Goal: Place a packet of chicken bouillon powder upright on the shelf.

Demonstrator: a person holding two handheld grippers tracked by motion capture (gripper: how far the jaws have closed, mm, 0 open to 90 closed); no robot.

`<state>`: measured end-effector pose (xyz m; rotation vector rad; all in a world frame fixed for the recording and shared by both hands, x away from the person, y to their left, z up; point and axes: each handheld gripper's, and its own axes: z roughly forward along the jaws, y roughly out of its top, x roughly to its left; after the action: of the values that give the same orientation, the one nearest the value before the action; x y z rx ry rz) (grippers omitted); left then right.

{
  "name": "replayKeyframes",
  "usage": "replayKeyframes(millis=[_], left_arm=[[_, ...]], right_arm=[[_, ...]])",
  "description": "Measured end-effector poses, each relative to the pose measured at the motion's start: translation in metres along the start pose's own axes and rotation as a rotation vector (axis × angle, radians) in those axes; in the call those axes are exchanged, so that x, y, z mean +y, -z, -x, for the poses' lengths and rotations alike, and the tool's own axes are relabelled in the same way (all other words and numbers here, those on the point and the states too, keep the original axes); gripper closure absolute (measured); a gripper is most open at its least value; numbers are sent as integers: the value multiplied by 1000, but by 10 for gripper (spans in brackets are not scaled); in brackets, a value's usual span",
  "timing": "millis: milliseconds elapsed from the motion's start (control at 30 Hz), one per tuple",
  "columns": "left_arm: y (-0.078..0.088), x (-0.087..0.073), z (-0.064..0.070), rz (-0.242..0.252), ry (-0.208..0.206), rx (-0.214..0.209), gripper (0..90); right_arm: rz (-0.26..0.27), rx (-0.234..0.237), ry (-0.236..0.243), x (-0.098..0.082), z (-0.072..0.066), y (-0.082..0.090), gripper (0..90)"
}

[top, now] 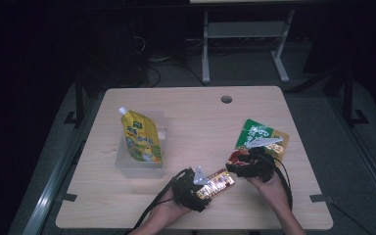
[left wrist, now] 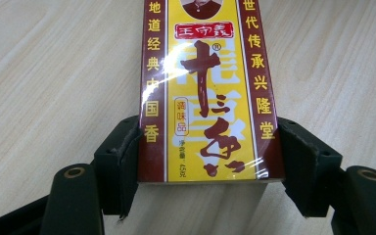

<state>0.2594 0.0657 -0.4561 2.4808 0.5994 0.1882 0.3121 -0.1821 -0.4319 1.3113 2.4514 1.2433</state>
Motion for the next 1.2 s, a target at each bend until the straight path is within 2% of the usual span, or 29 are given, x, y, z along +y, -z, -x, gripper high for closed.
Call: replayKeyframes(millis=[167,333,500,800,900,967,1200], left_arm=[[0,0,0,1,7,1,319],[0,-1,0,3,0,-1,309],[-1,-1,1,2,9,0,286],[0,-3,0,14,6,-4,319],[0,-4,2,33,0,25,322],[2,-4,1,43,7,29,323],[10,-2,-4,96,31,84,324]], right_arm=[[-1,5,-18,-1,0,0,314],[0,5,-15,-1,1,0,314],[1,5,-16,-1,1,1,313],[-2,7,-22,-1,0,0,312],[5,13,-25,-1,0,0,311],[8,17,-28,-1,1,0,304],[10,48,-81,1,0,0,298]])
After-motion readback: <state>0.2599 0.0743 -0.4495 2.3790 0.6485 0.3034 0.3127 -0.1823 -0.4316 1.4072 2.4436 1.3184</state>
